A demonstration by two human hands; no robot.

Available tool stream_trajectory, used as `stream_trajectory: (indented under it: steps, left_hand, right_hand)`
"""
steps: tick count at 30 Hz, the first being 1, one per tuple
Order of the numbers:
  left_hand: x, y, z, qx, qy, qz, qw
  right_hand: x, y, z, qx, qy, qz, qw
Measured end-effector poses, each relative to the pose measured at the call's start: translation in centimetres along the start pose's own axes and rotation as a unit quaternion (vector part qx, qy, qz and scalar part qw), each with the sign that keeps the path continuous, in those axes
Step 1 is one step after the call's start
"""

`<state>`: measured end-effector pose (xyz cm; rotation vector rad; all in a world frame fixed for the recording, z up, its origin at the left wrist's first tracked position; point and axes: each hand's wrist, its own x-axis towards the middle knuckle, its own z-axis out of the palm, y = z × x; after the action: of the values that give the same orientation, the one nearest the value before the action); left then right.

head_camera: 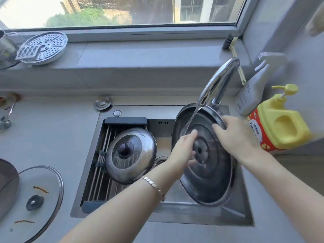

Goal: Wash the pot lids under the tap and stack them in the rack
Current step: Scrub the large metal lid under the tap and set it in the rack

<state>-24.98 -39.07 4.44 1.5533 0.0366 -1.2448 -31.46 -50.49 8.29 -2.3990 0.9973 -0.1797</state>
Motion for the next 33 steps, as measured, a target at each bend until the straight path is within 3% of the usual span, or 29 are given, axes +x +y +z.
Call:
stream_trajectory:
  steps: [4, 8, 11, 14, 19, 21, 24, 26, 28, 30, 33]
  left_hand:
    - [0.7, 1.6, 0.3, -0.119, -0.033, -0.059, 0.991]
    - [1.8, 1.8, -1.6, -0.056, 0.053, -0.052, 0.996]
    - [2.2, 1.2, -2.9, 0.016, 0.136, -0.036, 0.990]
    - [2.0, 0.8, -4.5, 0.059, 0.156, -0.018, 0.986]
    - [1.0, 1.1, -4.9, -0.017, 0.177, 0.061, 0.982]
    - [0.9, 1.3, -4.5, 0.017, 0.215, 0.089, 0.972]
    - [0.6, 1.1, -4.7, 0.094, 0.237, 0.142, 0.956]
    - [0.3, 1.0, -4.6, 0.080, 0.231, 0.151, 0.958]
    - [0.1, 1.2, -4.6, 0.075, 0.255, 0.142, 0.954]
    - [0.2, 1.2, -4.7, 0.052, 0.265, 0.130, 0.954]
    - [0.4, 1.0, -5.3, 0.025, 0.262, 0.105, 0.959]
  right_hand:
    - [-0.9, -2.6, 3.2, -0.094, -0.060, -0.038, 0.993]
    - [-2.1, -4.1, 6.4, -0.148, -0.126, -0.098, 0.976]
    - [-2.9, -3.3, 7.5, -0.088, -0.139, -0.136, 0.977]
    - [-3.8, -0.7, 7.7, 0.077, -0.169, -0.136, 0.973]
    - [-4.6, -1.0, 9.9, 0.177, -0.175, -0.217, 0.944]
    - [-3.8, -1.7, 11.2, 0.179, -0.170, -0.220, 0.944]
    - [-0.7, -1.3, 11.8, 0.186, -0.120, -0.145, 0.965]
    - [0.7, -1.5, 11.8, 0.205, -0.117, -0.076, 0.969]
    - [0.1, -2.9, 12.3, 0.152, -0.096, -0.061, 0.982]
    - [-1.9, -4.5, 12.9, 0.122, -0.061, -0.122, 0.983]
    - [-3.8, -5.2, 13.0, 0.113, -0.087, -0.212, 0.967]
